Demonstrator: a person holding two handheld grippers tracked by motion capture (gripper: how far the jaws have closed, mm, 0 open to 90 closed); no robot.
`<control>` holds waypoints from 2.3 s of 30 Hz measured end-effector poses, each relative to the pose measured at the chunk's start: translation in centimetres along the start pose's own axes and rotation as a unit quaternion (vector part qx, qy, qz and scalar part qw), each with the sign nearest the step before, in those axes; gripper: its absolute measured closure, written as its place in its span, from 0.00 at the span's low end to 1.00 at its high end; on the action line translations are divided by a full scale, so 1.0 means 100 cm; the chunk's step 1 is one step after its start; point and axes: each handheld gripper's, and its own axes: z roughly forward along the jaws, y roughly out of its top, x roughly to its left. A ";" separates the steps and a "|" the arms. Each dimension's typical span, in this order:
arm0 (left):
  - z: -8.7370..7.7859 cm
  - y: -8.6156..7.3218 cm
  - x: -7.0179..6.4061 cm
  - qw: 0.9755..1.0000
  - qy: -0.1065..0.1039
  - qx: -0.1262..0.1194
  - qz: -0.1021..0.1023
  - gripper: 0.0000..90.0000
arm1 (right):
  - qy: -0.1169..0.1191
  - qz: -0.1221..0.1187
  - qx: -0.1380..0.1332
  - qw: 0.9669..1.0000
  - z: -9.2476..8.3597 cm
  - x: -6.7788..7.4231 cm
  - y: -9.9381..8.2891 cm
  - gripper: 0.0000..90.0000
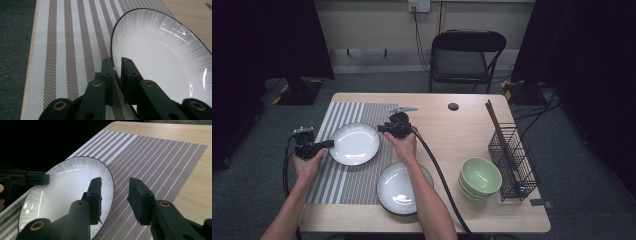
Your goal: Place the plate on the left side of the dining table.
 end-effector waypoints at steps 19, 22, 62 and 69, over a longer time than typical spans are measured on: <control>-0.010 0.004 0.001 1.000 -0.002 -0.002 0.007 0.81 | -0.012 -0.009 -0.008 1.000 -0.026 -0.008 -0.006 0.67; -0.014 0.006 -0.004 1.000 -0.017 -0.011 0.008 0.80 | -0.014 -0.011 -0.009 1.000 -0.032 -0.009 -0.006 0.66; -0.028 0.006 -0.105 0.978 -0.164 -0.051 0.120 0.83 | -0.020 -0.032 -0.081 0.996 -0.144 -0.003 -0.004 0.61; -0.023 0.008 -0.124 0.973 -0.182 -0.046 0.137 0.79 | -0.036 -0.034 -0.100 0.994 -0.167 -0.006 0.000 0.59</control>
